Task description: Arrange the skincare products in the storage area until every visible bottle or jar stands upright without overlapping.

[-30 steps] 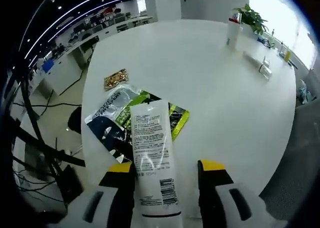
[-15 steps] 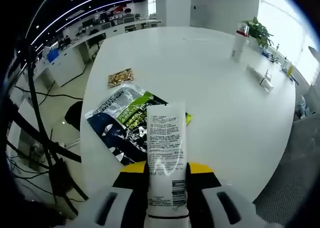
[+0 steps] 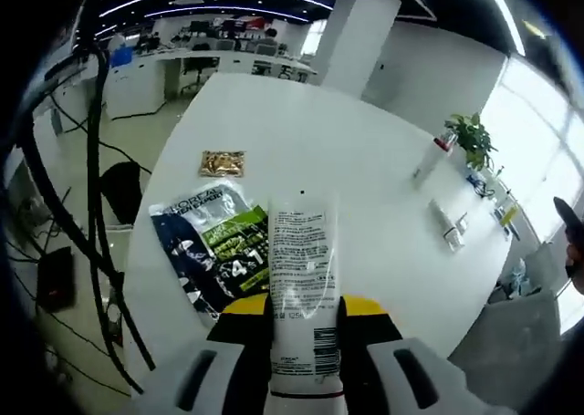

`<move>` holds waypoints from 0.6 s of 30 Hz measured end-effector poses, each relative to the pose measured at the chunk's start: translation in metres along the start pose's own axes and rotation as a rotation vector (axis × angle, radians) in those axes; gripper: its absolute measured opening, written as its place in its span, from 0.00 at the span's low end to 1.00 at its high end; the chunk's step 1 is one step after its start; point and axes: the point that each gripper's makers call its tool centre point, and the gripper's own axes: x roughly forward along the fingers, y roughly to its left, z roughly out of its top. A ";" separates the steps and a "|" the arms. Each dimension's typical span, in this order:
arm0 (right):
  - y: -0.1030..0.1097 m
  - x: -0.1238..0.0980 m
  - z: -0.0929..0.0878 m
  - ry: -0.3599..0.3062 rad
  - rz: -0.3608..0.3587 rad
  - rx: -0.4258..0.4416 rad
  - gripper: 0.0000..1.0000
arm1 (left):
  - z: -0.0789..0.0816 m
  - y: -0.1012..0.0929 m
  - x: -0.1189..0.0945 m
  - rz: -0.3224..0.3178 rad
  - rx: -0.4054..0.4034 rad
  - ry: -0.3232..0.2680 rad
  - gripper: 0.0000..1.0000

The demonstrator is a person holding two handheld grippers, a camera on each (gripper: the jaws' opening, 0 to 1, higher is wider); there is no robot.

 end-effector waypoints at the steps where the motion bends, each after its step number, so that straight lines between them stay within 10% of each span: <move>1: 0.001 0.001 -0.002 0.004 0.005 0.007 0.60 | 0.001 -0.006 -0.002 -0.021 -0.027 -0.015 0.25; 18: 0.043 0.056 -0.011 0.070 0.143 0.120 0.60 | 0.043 -0.069 -0.054 -0.213 -0.259 -0.314 0.26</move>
